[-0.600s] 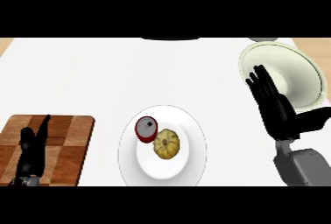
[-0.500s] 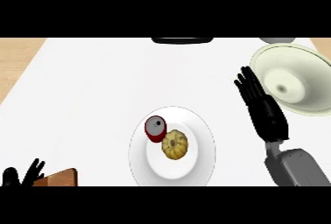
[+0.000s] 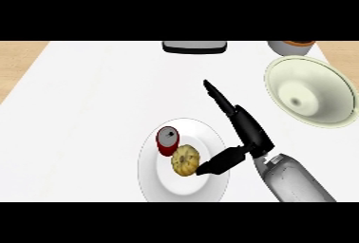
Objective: Pick the squash from the plate and place it in the bowl
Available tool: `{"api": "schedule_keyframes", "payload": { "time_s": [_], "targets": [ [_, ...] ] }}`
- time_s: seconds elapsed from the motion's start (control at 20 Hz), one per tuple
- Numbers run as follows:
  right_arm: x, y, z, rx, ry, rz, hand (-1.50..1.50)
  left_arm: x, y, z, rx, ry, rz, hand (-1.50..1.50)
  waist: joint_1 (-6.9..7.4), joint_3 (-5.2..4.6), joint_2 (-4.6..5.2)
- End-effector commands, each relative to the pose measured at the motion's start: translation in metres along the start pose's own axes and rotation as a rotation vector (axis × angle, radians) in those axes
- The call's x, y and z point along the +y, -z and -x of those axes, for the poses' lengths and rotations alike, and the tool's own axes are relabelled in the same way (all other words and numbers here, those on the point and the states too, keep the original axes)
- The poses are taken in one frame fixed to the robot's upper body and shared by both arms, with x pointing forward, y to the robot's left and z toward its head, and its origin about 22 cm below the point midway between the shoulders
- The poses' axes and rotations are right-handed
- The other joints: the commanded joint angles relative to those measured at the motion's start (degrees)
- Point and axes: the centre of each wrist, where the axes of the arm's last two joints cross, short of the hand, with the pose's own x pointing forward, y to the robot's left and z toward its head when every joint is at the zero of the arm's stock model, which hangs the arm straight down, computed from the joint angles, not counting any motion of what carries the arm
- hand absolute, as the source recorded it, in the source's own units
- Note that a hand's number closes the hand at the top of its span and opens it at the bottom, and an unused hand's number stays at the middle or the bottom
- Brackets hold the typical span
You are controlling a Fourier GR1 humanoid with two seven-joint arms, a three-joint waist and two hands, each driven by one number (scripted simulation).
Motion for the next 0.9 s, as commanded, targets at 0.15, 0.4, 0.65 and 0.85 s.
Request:
{"api": "schedule_keyframes", "payload": {
  "time_s": [0.15, 0.4, 0.65, 0.85],
  "targets": [
    [0.036, 0.011, -0.02, -0.104, -0.256, -0.143, -1.5, -0.012, -0.004, -0.092, -0.54, -0.179, 0.042, 0.0, -6.61, -1.84, -0.84],
    [0.036, 0.021, -0.032, -0.102, -0.482, -0.182, -1.5, -0.004, -0.016, -0.081, -0.493, -0.193, 0.012, 0.0, -9.92, -2.04, -2.06],
    [0.041, 0.026, -0.034, -0.012, -0.654, -0.24, -1.5, -0.001, -0.027, -0.071, -0.454, -0.219, -0.017, 0.0, -12.32, -2.2, -2.47],
    [0.048, 0.028, -0.033, 0.086, -0.812, -0.349, -1.5, 0.001, -0.033, -0.069, -0.452, -0.213, -0.026, 0.0, -13.24, -2.34, -2.16]
  ]
}}
